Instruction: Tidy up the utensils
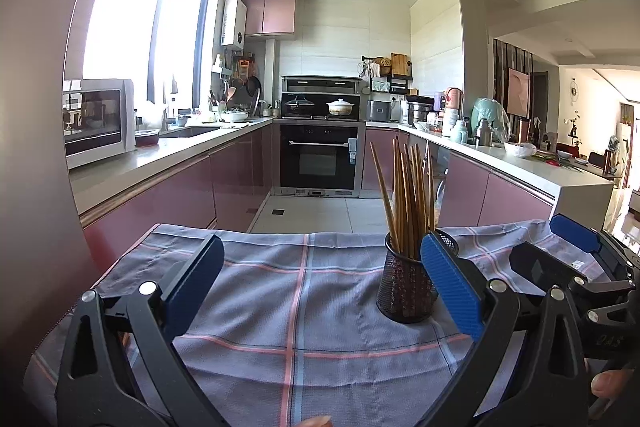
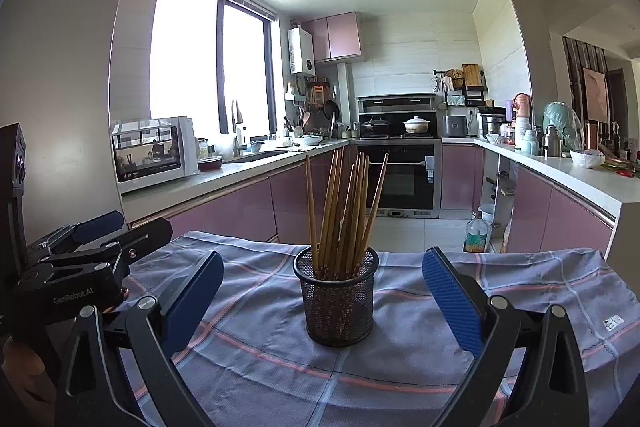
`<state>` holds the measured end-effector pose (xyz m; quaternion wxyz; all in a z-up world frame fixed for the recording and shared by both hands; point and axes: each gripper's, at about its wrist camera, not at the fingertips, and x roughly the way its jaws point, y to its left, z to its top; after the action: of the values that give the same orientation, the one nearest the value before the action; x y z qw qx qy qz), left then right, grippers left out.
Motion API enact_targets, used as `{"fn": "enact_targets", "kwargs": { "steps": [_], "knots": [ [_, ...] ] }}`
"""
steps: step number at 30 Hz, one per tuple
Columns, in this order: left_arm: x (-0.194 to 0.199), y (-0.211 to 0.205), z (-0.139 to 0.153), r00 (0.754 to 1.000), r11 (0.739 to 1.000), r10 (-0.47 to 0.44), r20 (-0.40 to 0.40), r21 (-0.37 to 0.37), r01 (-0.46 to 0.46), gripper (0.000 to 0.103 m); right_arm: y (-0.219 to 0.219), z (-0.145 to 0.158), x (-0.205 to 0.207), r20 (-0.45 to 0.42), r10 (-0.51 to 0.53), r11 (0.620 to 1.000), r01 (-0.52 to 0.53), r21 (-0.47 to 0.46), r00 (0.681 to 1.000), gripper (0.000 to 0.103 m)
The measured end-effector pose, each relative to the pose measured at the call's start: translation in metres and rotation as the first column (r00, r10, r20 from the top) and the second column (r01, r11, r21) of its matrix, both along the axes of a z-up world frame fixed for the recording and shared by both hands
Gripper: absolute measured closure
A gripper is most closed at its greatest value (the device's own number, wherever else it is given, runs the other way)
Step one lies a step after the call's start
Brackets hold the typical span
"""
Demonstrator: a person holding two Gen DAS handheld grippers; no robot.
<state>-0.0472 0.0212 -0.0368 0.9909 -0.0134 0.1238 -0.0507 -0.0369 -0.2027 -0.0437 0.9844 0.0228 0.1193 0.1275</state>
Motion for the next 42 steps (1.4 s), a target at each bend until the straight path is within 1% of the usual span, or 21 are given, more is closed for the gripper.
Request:
{"fn": "enact_targets", "kwargs": {
  "steps": [23,42],
  "knots": [
    [-0.005,0.0067,0.0036,0.999,0.999,0.035,0.018,-0.008,-0.035,0.006,0.0008,-0.0003,-0.0036,0.016,-0.005,1.0,0.005,0.003,1.0,0.007],
    [-0.0063,0.0057,0.004,0.999,0.999,0.037,0.023,-0.006,-0.037,0.006,-0.0013,0.0013,-0.005,0.018,-0.003,1.0,0.003,0.004,1.0,0.007]
  ]
}}
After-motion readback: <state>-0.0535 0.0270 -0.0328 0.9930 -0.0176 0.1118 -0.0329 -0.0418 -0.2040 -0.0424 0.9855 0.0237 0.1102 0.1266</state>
